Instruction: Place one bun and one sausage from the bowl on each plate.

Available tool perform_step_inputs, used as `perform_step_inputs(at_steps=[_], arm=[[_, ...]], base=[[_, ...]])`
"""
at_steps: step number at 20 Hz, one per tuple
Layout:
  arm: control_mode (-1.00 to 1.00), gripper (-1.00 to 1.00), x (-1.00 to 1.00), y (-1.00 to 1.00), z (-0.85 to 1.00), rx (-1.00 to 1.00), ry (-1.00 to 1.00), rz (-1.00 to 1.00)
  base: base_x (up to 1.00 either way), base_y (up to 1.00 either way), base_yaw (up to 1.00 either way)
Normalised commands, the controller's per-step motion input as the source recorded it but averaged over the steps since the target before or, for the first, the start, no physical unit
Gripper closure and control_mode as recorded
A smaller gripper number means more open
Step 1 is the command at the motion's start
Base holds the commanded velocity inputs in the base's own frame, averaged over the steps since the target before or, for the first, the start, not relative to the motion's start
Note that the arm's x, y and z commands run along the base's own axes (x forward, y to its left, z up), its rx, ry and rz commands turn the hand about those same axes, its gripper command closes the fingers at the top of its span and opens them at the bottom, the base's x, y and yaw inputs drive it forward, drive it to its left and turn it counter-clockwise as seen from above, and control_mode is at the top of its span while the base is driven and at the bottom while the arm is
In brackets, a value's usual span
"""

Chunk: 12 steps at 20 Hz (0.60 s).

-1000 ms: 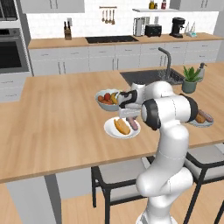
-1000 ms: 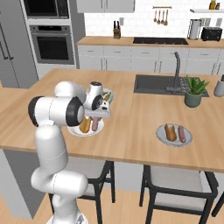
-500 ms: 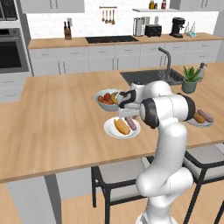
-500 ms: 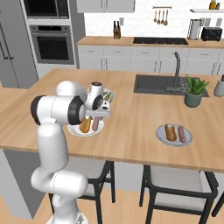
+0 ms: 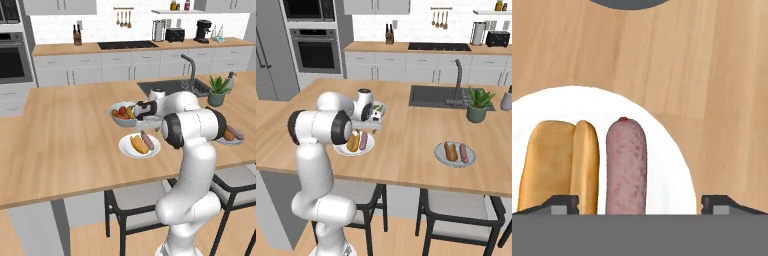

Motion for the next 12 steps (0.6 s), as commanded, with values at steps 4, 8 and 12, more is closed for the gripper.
perform_step_inputs(at_steps=[4, 8, 12], arm=[[-1.0, -1.0, -0.8, 0.13, 0.61, -0.06, -0.21, 0.0], [-1.0, -1.0, -1.0, 0.05, 0.61, 0.0, -0.41, 0.0], [-1.0, -1.0, -1.0, 0.24, 0.66, -0.04, -0.49, 0.0]], base=[[0.0, 0.0, 0.0], [0.0, 0.0, 0.0], [0.0, 0.0, 0.0]])
